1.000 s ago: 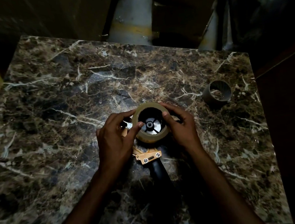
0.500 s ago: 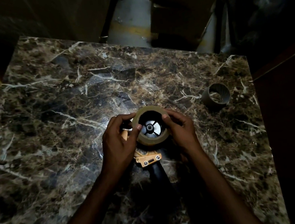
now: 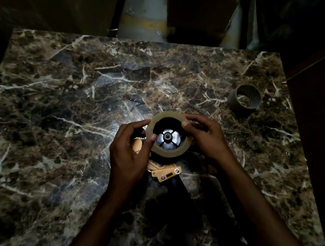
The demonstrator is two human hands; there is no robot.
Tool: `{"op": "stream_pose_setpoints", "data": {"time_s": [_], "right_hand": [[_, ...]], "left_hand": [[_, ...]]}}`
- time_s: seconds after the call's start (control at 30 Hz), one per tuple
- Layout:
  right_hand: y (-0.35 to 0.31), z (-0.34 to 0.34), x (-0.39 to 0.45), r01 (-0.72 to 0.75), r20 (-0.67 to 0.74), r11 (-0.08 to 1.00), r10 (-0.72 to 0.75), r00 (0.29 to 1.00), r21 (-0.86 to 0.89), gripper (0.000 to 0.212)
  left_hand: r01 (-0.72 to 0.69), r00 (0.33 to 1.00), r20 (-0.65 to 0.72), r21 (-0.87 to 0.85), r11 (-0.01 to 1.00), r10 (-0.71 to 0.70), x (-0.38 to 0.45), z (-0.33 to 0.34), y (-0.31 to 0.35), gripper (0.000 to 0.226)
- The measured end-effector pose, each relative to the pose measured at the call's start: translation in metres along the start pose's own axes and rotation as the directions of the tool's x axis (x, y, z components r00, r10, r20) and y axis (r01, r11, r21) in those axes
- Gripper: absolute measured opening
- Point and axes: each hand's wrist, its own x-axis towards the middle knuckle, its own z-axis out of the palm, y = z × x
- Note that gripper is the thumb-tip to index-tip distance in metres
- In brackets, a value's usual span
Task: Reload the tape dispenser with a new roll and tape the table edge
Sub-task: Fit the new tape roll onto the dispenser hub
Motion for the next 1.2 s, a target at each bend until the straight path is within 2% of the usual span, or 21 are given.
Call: {"op": "stream_pose_setpoints", "data": {"time_s": [0.27, 0.43, 0.57, 0.9, 0.97, 1.03, 1.13, 1.2], "right_hand": [[-0.002, 0.004, 0.003, -0.060, 0.005, 0.997, 0.060, 0.998, 0.055, 0.019], [0.001, 0.003, 0.004, -0.036, 0.014, 0.996, 0.035, 0.999, 0.084, 0.021], [0.005, 0.000, 0.000, -0.106, 0.026, 0.984, 0.103, 0.994, 0.143, 0.023], [0.000, 0.004, 0.012, -0.151, -0.018, 0.982, 0.155, 0.988, 0.116, 0.014], [0.007, 0.010, 0.011, -0.159, -0.053, 0.982, 0.165, 0.985, 0.104, 0.012], [0.019, 0.014, 0.008, -0.131, -0.085, 0.987, 0.138, 0.987, 0.089, 0.015], [0.035, 0.012, 0.010, -0.016, -0.124, 0.999, 0.021, 0.992, 0.034, 0.017], [0.043, 0.009, 0.014, -0.002, -0.135, 1.000, 0.000, 0.991, -0.015, 0.017]], "left_hand": [[0.005, 1.000, -0.017, 0.054, 0.999, -0.004, 0.002, -0.001, 0.003, 0.030], [0.039, 0.999, -0.009, 0.061, 0.997, -0.039, 0.004, -0.001, 0.009, 0.030], [0.034, 0.999, 0.005, 0.078, 0.996, -0.035, -0.001, 0.001, 0.011, 0.031], [0.049, 0.999, 0.017, 0.128, 0.991, -0.051, 0.011, 0.002, 0.015, 0.021], [0.018, 0.998, 0.051, 0.216, 0.976, -0.030, 0.008, 0.003, 0.007, 0.022], [-0.035, 0.997, 0.072, 0.299, 0.954, 0.014, 0.001, 0.006, -0.002, 0.025], [-0.045, 0.999, 0.041, 0.285, 0.957, 0.034, -0.001, 0.010, -0.008, 0.031], [-0.039, 0.999, 0.048, 0.306, 0.951, 0.026, 0.000, 0.012, -0.013, 0.035]]}}
